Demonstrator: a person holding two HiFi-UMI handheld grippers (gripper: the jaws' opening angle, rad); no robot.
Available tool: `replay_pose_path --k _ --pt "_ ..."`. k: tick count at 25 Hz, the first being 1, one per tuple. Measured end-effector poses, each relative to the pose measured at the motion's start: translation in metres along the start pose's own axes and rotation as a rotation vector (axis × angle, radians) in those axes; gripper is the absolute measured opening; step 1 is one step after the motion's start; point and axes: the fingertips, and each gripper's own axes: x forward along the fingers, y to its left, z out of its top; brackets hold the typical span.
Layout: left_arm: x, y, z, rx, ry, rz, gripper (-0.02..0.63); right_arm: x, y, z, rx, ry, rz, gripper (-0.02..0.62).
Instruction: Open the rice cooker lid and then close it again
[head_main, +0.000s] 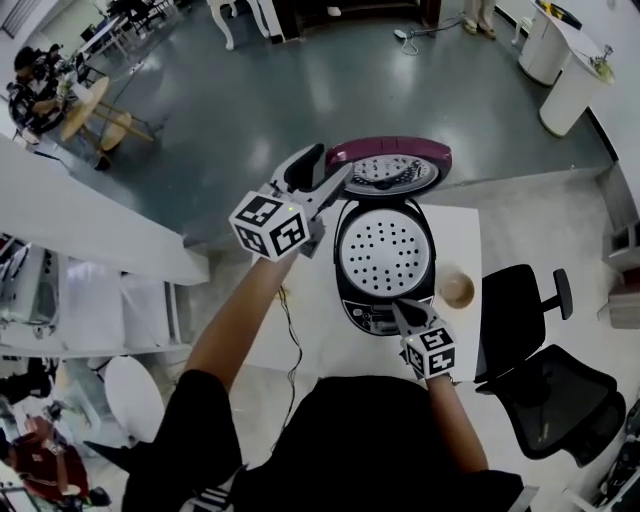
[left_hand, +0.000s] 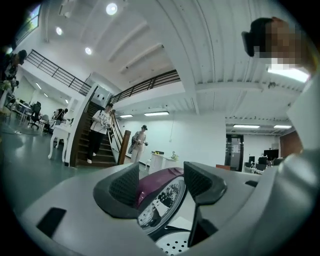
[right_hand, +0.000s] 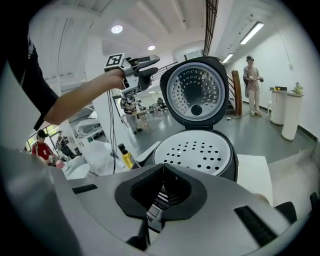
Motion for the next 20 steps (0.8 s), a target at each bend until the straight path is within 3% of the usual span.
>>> replay_pose_path --k 10,15,20 --pt "0.035 0.031 -0.012 -0.003 0.067 0.029 0.258 0.001 -0.029 -0.019 0.121 0.017 -0.004 0.000" --pt "0.041 0.035 -0.020 -0.012 0.091 0.047 0.258 -0.004 -0.033 -0.017 0.132 0.004 -0.004 0.000" --pt "0.043 0.036 -0.021 -0.004 0.104 0.057 0.258 -0.007 -0.029 -0.007 0.271 -0.061 0.042 0.000"
